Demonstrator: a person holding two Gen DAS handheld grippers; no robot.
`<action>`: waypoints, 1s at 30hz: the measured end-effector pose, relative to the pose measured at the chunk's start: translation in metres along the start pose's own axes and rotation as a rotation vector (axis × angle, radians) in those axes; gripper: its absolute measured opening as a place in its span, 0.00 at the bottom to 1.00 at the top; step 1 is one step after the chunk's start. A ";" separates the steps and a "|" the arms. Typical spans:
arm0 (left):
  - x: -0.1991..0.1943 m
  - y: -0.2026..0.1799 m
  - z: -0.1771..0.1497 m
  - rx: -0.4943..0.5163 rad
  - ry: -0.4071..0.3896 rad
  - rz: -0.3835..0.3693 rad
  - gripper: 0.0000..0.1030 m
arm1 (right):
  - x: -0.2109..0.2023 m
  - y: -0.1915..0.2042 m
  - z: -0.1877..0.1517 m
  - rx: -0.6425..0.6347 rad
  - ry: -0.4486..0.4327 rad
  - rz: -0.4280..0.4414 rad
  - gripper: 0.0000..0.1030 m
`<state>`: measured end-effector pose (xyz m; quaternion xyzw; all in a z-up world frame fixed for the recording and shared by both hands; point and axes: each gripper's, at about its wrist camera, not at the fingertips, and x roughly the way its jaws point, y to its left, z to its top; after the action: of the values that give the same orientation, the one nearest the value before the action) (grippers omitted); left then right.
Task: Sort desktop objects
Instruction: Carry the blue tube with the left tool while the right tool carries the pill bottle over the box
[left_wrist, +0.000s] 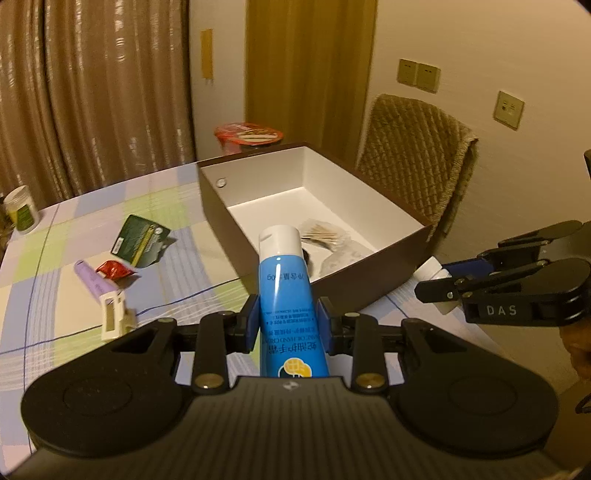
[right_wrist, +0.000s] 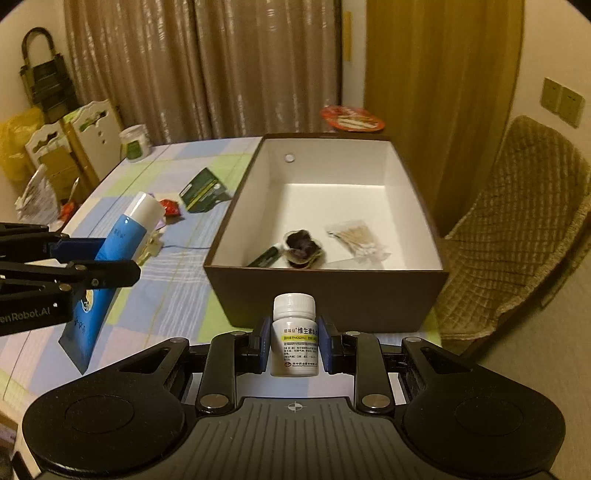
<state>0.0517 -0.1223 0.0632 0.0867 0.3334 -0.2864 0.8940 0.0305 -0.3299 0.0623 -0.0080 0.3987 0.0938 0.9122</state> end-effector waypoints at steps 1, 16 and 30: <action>0.002 -0.001 0.001 0.002 0.002 -0.004 0.27 | -0.001 -0.002 0.000 0.004 -0.001 -0.003 0.25; 0.062 -0.020 0.047 -0.033 0.031 0.024 0.27 | 0.027 -0.063 0.061 -0.032 -0.031 0.062 0.25; 0.147 -0.012 0.093 -0.057 0.100 0.055 0.27 | 0.115 -0.091 0.121 -0.074 0.026 0.145 0.25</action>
<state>0.1857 -0.2311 0.0395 0.0845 0.3830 -0.2474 0.8860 0.2108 -0.3897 0.0554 -0.0139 0.4061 0.1744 0.8969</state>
